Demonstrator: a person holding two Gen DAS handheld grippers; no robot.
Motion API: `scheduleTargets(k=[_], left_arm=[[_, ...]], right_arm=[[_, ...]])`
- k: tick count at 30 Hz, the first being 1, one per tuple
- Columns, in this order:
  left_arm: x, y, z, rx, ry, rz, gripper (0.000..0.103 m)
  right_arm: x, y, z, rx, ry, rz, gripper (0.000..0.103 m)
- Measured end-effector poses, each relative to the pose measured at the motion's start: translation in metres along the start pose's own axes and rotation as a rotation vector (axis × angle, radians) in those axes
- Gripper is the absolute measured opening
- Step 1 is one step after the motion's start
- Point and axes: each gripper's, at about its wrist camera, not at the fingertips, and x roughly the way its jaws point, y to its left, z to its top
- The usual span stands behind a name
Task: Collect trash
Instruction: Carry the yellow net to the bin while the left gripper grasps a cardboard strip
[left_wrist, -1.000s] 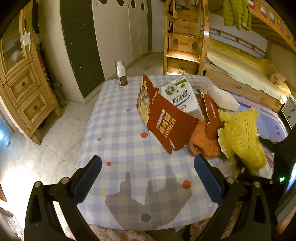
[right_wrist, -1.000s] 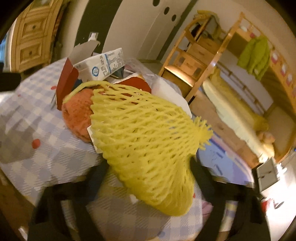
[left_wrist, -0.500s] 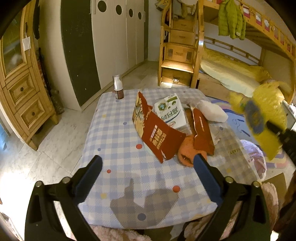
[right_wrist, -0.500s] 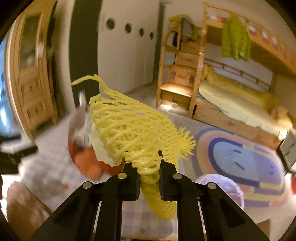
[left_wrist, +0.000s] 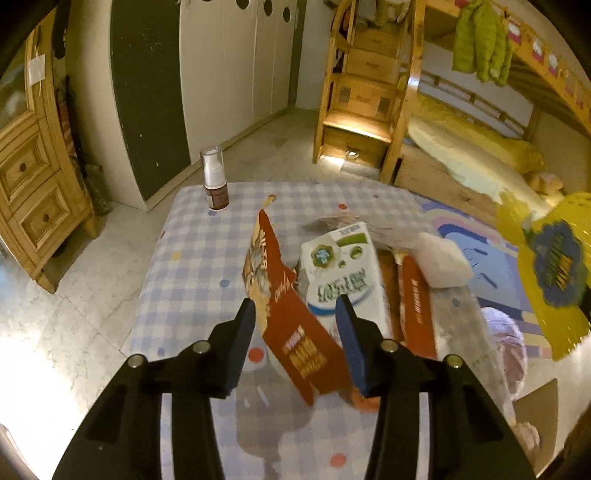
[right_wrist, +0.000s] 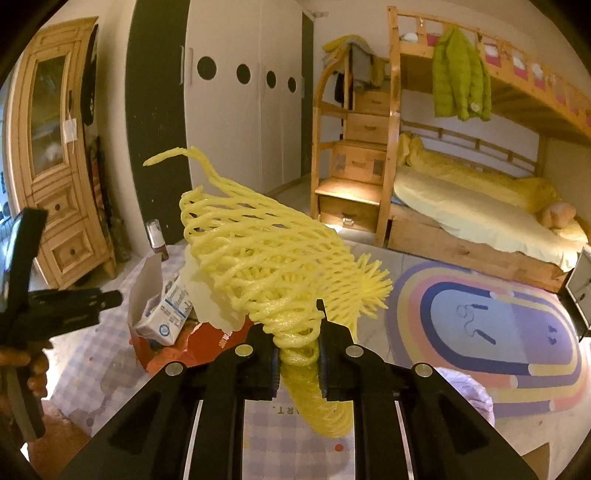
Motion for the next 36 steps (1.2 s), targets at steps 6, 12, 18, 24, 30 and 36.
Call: scheduleTargets(k=[6,12,18,24,30,36], left_arm=[[0.034,0.007,0.002,-0.035,0.105,0.009,0.036],[0.022,0.032,-0.007,-0.060,0.114,0.039,0.002],[-0.001,0.060,-0.020,-0.061,0.081,0.074,0.000],[-0.056,0.067,-0.028,-0.072,-0.025,0.051,0.000],[-0.086,-0.008,-0.023,0.036,-0.116,-0.108,0.000],[-0.066,-0.124,-0.020,0.208,-0.125,-0.306,0.000]], right_arm=[[0.006,0.001,-0.005,0.016,0.027,0.006,0.016],[0.001,-0.002,-0.005,0.042,0.032,0.029,0.016],[-0.013,-0.011,-0.005,0.073,0.023,0.043,0.016],[-0.025,-0.032,-0.013,0.137,0.033,0.067,0.016],[-0.039,-0.071,-0.028,0.229,0.056,0.051,0.016],[-0.056,-0.122,-0.051,0.318,0.075,-0.038,0.016]])
